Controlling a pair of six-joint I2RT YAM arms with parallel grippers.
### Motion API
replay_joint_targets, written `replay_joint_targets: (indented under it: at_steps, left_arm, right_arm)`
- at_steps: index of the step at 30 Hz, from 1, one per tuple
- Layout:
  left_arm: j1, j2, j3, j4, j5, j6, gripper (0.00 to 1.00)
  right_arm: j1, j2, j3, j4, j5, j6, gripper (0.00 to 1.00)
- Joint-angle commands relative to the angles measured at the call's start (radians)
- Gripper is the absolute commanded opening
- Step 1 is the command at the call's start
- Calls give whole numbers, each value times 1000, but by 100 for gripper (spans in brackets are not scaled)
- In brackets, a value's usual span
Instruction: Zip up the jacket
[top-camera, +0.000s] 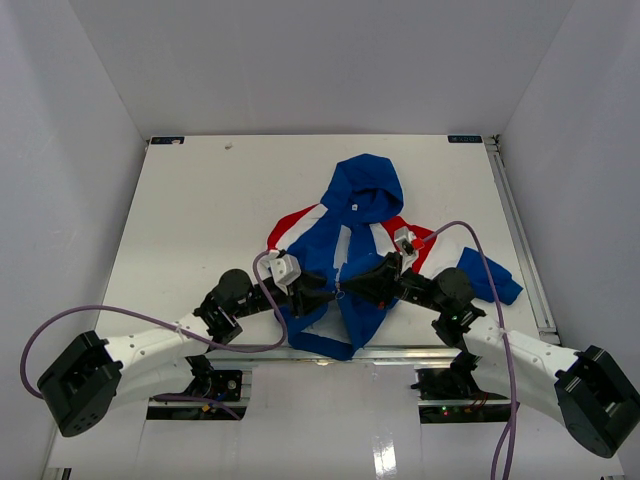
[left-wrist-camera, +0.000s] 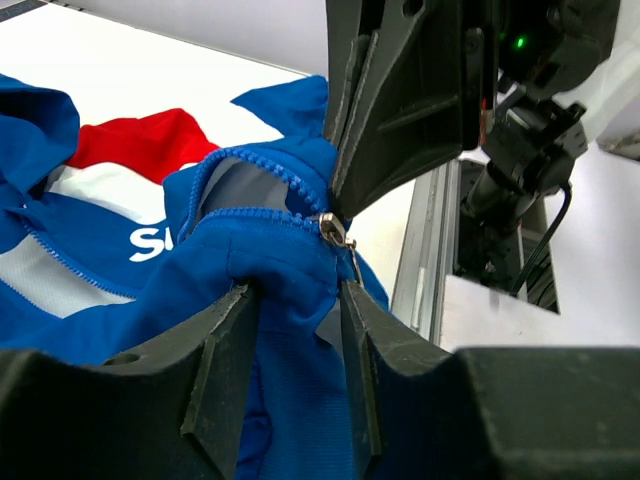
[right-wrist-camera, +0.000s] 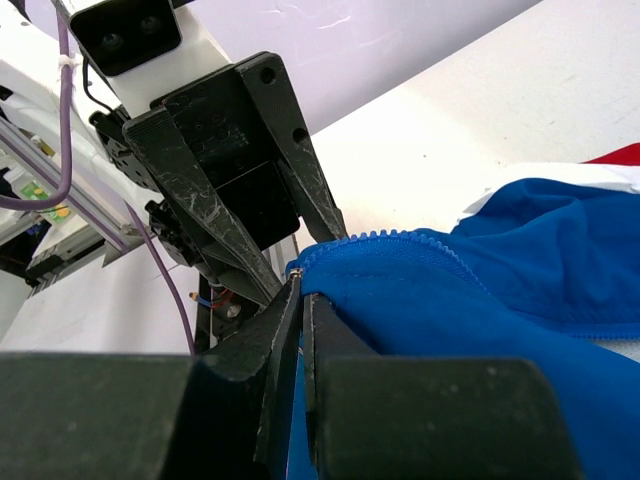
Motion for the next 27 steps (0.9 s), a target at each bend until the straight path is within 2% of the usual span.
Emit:
replay_joint_targets:
  at_steps: [1,10,15,18,22,24,25,27]
  left_arm:
    - [-5,-33,5,47,-31,-83,50]
    - [-5,-77,1,55,2,-136,56]
    - [-6,-79,11,36,0,-134,53]
    - [-5,-65,15,40,13,-129,46]
    - [-5,-55,19,26,28,-111,17]
    - [-5,-53,19,18,29,-104,6]
    - [-5,-52,19,13,28,-98,2]
    - [-5,-53,20,6,30,-91,0]
  right_arm:
    - [0,10,-11,107,-14,7,8]
    - [0,15,-17,112,-7,5,8]
    - [2,24,-15,113,-7,4,8]
    - [0,34,-11,114,-8,5,8]
    - [1,33,-5,114,-5,9,8]
    - [0,33,0,113,-6,13,8]
    - [0,33,4,113,-6,15,8]
    - [0,33,10,113,-4,17,8]
